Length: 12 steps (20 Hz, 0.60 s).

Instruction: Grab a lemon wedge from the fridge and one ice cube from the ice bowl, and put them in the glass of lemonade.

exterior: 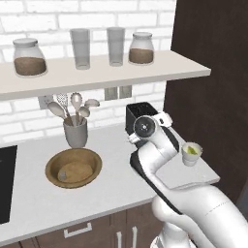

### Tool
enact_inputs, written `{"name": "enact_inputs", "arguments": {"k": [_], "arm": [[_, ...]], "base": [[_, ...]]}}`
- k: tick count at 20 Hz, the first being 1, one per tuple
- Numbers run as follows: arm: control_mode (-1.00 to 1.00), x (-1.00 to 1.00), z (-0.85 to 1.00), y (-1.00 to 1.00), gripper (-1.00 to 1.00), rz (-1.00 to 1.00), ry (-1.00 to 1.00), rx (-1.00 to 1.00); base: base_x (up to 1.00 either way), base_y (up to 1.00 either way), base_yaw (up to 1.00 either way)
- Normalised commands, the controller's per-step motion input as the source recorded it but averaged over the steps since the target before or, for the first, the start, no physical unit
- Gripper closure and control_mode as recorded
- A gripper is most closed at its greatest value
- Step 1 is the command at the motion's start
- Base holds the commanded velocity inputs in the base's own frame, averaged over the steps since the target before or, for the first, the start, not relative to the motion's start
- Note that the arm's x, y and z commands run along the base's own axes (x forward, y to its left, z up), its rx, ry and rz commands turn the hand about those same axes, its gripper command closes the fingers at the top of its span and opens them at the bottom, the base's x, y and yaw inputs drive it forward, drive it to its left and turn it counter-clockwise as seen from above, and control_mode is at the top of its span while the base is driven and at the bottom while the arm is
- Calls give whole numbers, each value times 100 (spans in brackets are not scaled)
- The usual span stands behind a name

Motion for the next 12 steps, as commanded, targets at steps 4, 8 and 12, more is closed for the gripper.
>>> {"name": "enact_inputs", "arguments": {"k": [4, 8, 12], "arm": [[-100, 0, 5, -100, 100, -35, 25, 23], [-100, 6, -2, -100, 100, -32, 32, 23], [-100, 33, -11, -100, 100, -21, 31, 11]], "base": [[0, 0, 0], [0, 0, 0], [0, 0, 0]]}}
